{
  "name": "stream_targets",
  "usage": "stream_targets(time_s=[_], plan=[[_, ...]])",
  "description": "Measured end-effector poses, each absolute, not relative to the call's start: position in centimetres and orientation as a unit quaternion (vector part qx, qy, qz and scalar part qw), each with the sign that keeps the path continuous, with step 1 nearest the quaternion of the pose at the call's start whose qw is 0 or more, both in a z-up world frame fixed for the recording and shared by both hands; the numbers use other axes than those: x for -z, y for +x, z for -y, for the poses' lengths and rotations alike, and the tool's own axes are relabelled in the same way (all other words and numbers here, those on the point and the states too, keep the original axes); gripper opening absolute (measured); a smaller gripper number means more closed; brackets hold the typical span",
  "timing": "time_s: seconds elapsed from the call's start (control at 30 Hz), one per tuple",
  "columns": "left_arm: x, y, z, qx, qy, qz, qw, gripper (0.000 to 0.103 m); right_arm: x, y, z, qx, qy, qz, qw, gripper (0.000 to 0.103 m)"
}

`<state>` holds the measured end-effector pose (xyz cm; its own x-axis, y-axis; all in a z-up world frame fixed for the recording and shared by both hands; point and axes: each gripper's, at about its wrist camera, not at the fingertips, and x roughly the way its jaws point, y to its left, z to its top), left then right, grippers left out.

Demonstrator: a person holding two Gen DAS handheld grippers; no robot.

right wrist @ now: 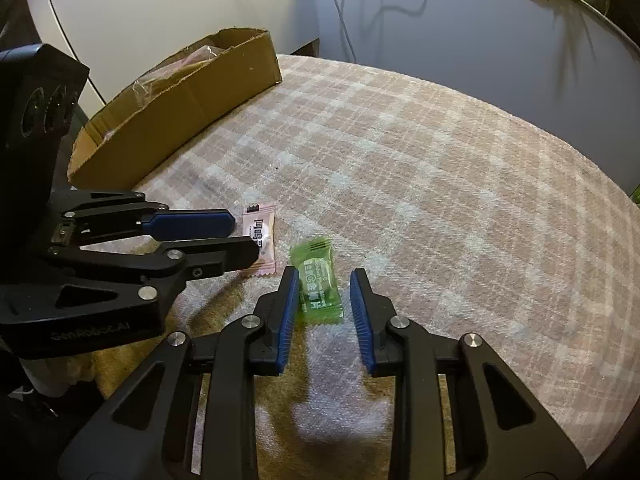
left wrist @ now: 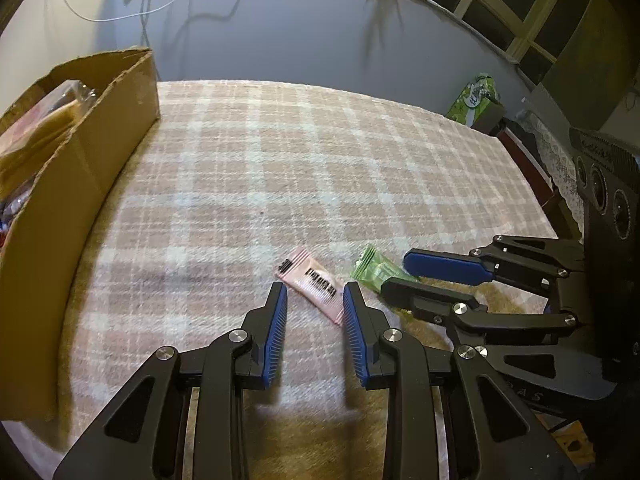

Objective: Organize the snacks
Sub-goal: 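Grasp the pink candy with the left gripper while the right grasps the green candy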

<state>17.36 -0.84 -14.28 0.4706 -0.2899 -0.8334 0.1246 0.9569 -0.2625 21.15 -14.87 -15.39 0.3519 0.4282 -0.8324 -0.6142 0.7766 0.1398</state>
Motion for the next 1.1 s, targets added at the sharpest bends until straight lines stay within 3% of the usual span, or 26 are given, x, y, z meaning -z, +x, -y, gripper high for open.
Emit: stream_targets(time_s=[0.57, 0.73, 0.9, 1.0, 1.1], plan=[[14.2, 19.0, 2.5, 0.121, -0.035, -0.5, 0.857, 0.024, 15.3, 22.0, 14.7, -0.312, -0.138, -0.455, 0.823, 0.023], [14.3, 18.7, 4.1, 0.119, 0.004, -0.495, 0.861, 0.031, 15.4, 23.2, 16.8, -0.294, -0.106, -0.465, 0.828, 0.019], [14.6, 18.3, 5.5, 0.103, 0.049, -0.483, 0.868, 0.032, 15.3, 23.5, 17.6, -0.287, -0.1, -0.465, 0.832, 0.019], [14.5, 18.5, 5.5, 0.094, 0.055, -0.478, 0.872, 0.019, 15.2, 23.4, 17.4, -0.283, -0.104, -0.462, 0.834, 0.02], [14.6, 18.6, 5.4, 0.088, 0.048, -0.474, 0.875, 0.018, 15.1, 23.4, 17.5, -0.282, -0.097, -0.463, 0.835, 0.019]])
